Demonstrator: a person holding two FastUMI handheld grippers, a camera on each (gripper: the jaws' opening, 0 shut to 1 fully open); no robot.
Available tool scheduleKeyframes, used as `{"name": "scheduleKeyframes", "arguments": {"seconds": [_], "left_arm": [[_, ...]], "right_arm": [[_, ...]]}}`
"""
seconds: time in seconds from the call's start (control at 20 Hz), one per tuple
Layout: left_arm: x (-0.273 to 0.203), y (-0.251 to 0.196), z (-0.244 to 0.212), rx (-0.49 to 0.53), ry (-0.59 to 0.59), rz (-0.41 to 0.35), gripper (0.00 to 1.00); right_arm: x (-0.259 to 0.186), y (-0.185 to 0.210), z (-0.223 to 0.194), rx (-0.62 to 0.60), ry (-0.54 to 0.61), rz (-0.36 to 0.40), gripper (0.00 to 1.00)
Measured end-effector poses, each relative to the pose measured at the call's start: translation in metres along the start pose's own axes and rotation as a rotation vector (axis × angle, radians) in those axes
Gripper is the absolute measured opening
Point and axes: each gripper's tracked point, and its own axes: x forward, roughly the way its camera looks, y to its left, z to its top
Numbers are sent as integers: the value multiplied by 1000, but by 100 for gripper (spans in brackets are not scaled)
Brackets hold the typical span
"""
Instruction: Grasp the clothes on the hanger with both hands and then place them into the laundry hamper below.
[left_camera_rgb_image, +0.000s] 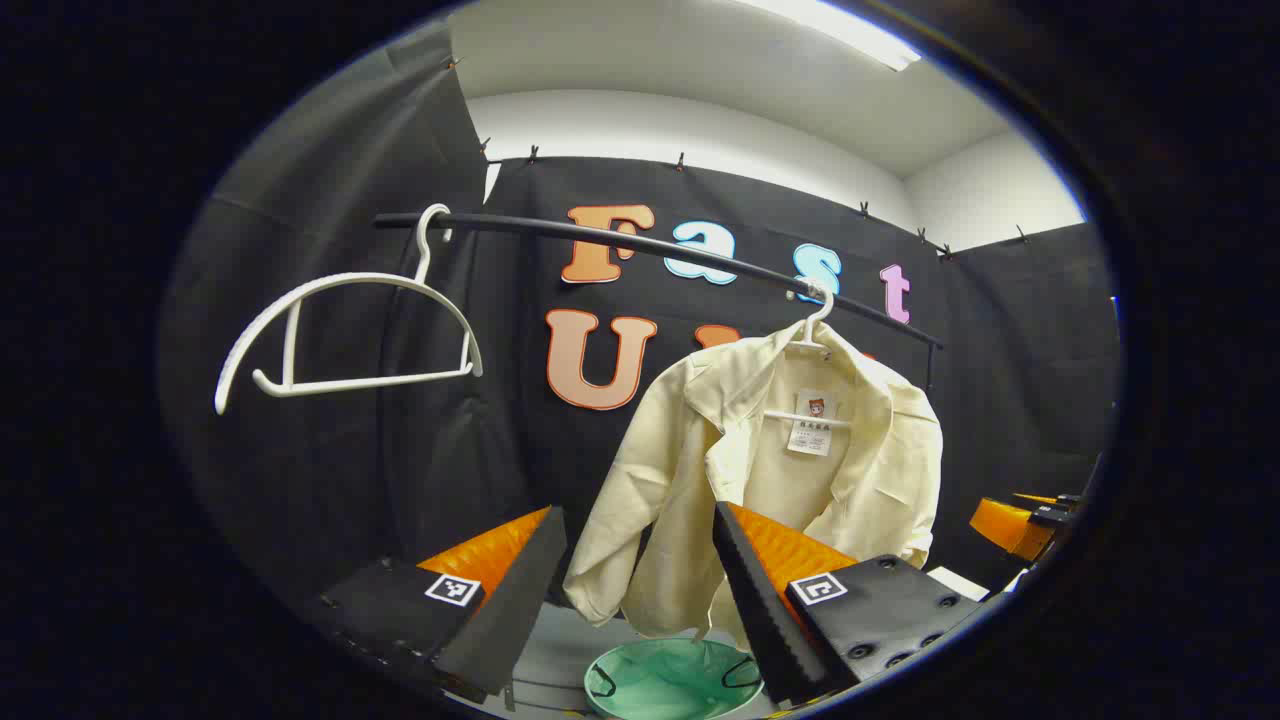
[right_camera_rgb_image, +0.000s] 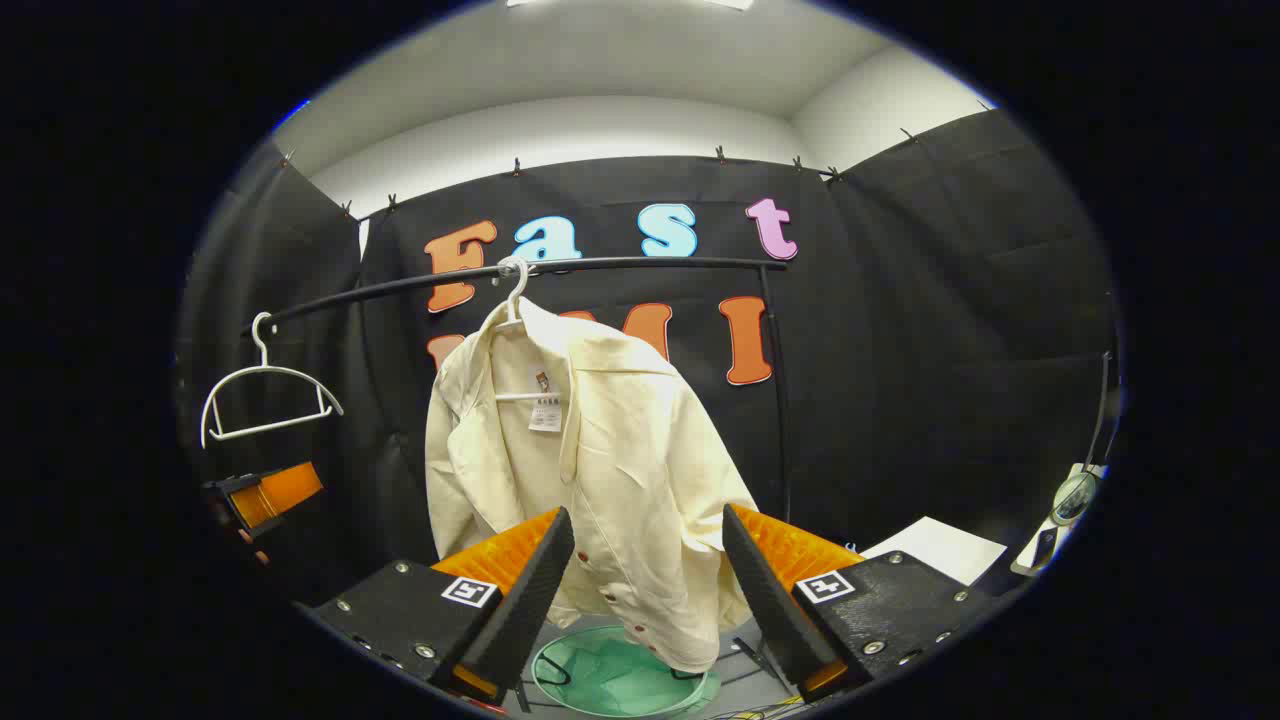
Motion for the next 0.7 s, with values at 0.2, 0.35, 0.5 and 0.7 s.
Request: {"name": "scheduleKeyframes", "arguments": {"seconds": [0.2,0.35,0.5,0.7], "left_arm": [[3,-22,-8,-13,19,-8,96],[4,-30,-5,-20,16,33,97],[5,-32,-2,-18,16,74,97],[-2,-38,-13,-36,46,119,93]], "right_arm": [[7,-15,-3,-5,10,14,93],[20,-24,-7,-12,40,42,93],[32,-33,-7,-10,57,73,93],[43,-35,-13,-6,77,118,93]]}}
